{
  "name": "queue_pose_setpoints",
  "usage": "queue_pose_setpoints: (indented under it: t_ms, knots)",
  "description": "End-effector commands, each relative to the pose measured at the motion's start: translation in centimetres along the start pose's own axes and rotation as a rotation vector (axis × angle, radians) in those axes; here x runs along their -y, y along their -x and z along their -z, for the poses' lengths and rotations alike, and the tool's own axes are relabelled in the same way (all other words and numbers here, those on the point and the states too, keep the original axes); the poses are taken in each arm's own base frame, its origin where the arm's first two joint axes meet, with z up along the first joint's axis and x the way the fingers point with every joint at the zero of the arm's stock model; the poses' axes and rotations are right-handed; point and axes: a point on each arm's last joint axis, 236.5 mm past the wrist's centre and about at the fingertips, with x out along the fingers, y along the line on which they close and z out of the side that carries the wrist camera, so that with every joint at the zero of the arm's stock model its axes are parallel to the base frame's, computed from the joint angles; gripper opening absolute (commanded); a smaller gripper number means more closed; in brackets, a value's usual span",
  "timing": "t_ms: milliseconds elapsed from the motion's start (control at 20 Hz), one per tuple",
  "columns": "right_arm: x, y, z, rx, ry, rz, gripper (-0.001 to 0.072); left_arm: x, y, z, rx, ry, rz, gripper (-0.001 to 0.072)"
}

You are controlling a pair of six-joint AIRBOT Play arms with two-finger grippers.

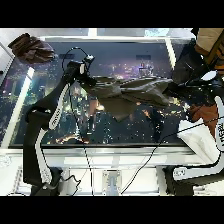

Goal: Fold the shirts.

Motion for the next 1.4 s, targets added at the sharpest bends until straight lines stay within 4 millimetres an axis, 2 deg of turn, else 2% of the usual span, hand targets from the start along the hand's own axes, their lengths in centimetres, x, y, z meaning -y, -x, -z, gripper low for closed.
queue_pose_setpoints:
  t_ms: [0,50,100,250,400,450,550,600,650,800,900,950,1000,1100,1350]
  knots:
    - [-0.5,0.0,-0.3,0.014,-0.009,-0.022,0.0341,0.3,-0.1,-0.9,0.029,-0.053,-0.034,0.0192]
    - [-0.5,0.0,-0.4,0.016,-0.009,-0.02,0.0341,0.5,-0.2,-0.8,0.026,-0.051,-0.031,0.0147]
    - [-0.5,0.0,-0.5,0.021,-0.009,-0.019,0.0341,0.7,-0.2,-0.7,0.021,-0.041,-0.021,0.0016]
    - [-0.3,0.0,-0.5,0.019,-0.008,-0.014,0.034,0.9,0.2,0.0,-0.009,0.018,-0.009,0.0015]
    - [0.6,0.0,-0.1,0.006,-0.015,0.026,0.0328,0.6,3.0,0.5,-0.04,0.042,-0.01,0.0014]
    - [1.8,0.1,0.4,-0.015,-0.037,0.077,0.0328,0.6,4.4,1.7,-0.095,0.042,-0.007,0.0014]
    - [4.4,0.5,2.2,-0.091,-0.042,0.19,0.0329,1.0,8.3,6.1,-0.289,0.032,0.018,0.0014]
    - [5.0,0.8,3.2,-0.135,-0.033,0.217,0.0329,1.4,10.3,7.8,-0.366,0.033,0.038,0.0015]
    - [5.4,1.0,4.1,-0.173,-0.028,0.234,0.0329,2.2,12.4,8.7,-0.403,0.025,0.078,0.0014]
    - [5.8,1.4,5.0,-0.212,-0.024,0.253,0.0329,6.4,18.0,8.1,-0.354,0.003,0.282,0.0014]
    - [5.8,1.3,4.9,-0.207,-0.024,0.254,0.0335,8.1,21.1,9.1,-0.376,-0.016,0.366,0.0015]
    - [6.0,1.2,4.7,-0.202,-0.019,0.255,0.0367,8.0,21.5,9.1,-0.37,-0.018,0.358,0.0015]
    - [6.2,1.0,4.6,-0.196,-0.022,0.256,0.0438,8.1,21.6,9.2,-0.371,-0.015,0.36,0.0015]
    - [6.7,0.0,4.1,-0.178,-0.056,0.226,0.0441,8.2,21.6,9.2,-0.376,0.003,0.359,0.0014]
    - [5.8,-4.0,2.7,-0.135,-0.213,0.005,0.0441,8.2,21.6,9.2,-0.376,0.001,0.359,0.0015]
